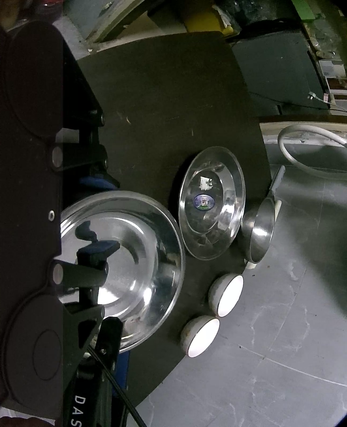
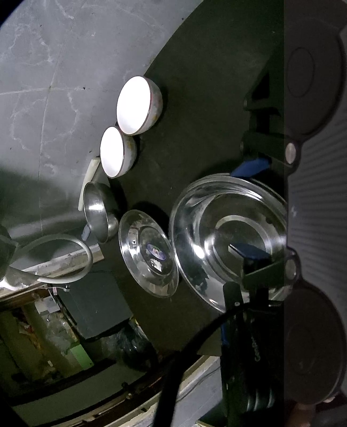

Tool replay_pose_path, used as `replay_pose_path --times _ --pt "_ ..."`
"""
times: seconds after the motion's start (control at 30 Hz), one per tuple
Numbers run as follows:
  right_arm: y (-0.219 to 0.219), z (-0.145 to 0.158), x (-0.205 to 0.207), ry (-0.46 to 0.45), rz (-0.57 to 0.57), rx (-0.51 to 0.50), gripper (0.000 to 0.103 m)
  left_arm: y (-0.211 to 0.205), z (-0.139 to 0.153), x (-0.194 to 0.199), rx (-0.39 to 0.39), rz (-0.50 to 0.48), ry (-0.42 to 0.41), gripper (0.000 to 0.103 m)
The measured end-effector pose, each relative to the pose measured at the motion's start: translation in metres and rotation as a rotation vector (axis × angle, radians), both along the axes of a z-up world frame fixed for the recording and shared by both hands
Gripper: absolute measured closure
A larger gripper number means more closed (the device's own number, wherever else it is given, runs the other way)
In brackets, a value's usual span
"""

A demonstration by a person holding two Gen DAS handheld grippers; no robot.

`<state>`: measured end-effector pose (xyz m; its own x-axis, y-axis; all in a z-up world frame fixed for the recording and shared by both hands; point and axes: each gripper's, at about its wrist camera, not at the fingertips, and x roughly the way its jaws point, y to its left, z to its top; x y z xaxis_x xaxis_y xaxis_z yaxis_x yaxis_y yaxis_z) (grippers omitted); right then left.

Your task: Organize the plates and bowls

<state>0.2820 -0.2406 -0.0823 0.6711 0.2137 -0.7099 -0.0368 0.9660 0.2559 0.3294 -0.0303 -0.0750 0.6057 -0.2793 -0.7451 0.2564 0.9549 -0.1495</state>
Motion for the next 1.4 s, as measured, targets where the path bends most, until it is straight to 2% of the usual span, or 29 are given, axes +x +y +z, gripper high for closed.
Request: replay_pose_path --times 0.1,0.2,0.27,0.4,0.47,0.53,0.63,0.83,1.07,1.4 --pt "0.000 0.001 -0.001 -0.012 0.007 -0.002 0.040 0.000 0.001 0.001 0.000 0.003 -0.006 0.052" --pt "0.003 0.003 -0.001 -0.025 0.016 -0.018 0.033 0.003 0.002 0.001 -0.001 0.022 -0.011 0.040" --pt "0.002 0.003 -0.002 -0.029 0.017 -0.019 0.029 0.007 0.004 0.001 -0.004 0.036 -0.016 0.028" --pt "0.001 0.003 -0.002 -0.033 0.007 -0.016 0.018 0.014 0.007 0.003 -0.002 0.078 -0.028 0.014" --pt "-0.001 0.004 -0.002 -0.035 -0.012 -0.013 0.013 0.018 0.008 0.004 0.003 0.107 -0.034 0.003" --pt "-0.003 0.005 -0.003 -0.044 -0.041 -0.013 0.006 0.024 0.010 0.006 -0.002 0.141 -0.053 0.001" --pt "-0.009 0.005 0.000 -0.053 -0.088 -0.012 0.001 0.032 0.011 0.011 -0.005 0.188 -0.069 0.001" --pt "-0.016 0.002 0.009 -0.058 -0.153 0.004 0.000 0.052 0.013 0.025 0.012 0.283 -0.081 0.001" --pt "-0.009 -0.004 0.036 -0.064 -0.118 -0.005 0.000 0.069 0.011 0.053 0.006 0.354 -0.102 0.001" --pt "-0.003 -0.007 0.091 -0.091 -0.058 -0.001 0.000 0.070 0.004 0.097 -0.021 0.383 -0.130 0.001"
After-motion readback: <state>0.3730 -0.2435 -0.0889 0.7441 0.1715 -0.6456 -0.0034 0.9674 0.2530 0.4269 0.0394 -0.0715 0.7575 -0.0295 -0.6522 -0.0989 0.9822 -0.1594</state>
